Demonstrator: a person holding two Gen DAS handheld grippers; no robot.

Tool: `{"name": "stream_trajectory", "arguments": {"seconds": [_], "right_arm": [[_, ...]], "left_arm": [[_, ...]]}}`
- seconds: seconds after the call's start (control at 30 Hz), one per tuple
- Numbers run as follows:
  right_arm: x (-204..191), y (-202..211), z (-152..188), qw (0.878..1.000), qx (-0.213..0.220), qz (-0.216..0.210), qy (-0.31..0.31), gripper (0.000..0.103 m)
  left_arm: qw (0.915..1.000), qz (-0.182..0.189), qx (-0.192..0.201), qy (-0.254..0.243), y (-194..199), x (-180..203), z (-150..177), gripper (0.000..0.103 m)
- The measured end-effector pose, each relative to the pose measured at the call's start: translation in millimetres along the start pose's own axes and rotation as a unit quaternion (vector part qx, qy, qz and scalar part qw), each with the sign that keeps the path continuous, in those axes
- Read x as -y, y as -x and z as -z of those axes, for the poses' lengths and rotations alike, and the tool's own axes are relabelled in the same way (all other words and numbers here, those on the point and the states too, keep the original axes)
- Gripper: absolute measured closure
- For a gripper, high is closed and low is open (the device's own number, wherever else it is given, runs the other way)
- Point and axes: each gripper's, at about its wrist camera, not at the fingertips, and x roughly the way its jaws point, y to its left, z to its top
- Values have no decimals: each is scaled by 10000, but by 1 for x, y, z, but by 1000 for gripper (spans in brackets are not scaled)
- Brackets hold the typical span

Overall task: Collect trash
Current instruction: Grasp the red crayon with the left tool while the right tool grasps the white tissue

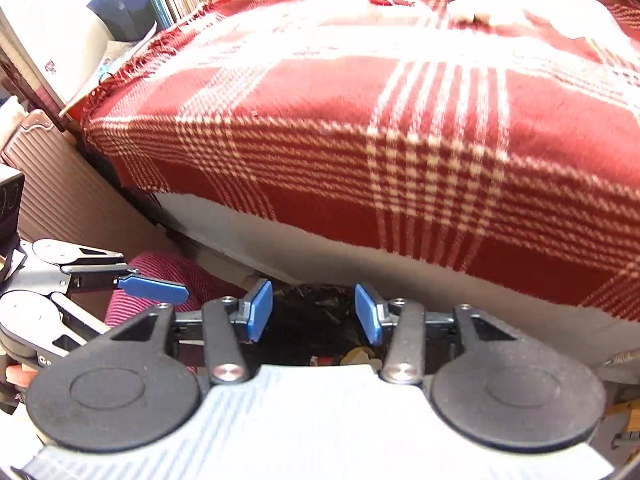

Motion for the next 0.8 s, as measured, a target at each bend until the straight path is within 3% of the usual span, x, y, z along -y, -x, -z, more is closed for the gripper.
{"name": "stream_trajectory", "arguments": {"seconds": [0.17,0.43,0.8], "right_arm": [[4,35,-24,9976,674,99,98,30],[30,64,-64,9888,1345,654,-30,27],[53,50,-110,9733,1628,1573,370,27]], "left_arm": [[9977,-71,642,-212,31,6,-38,22],[9880,-691,1341,-338,50,3,-98,21],[9751,-1165,1843,-414,28,-10,-176,20]]}}
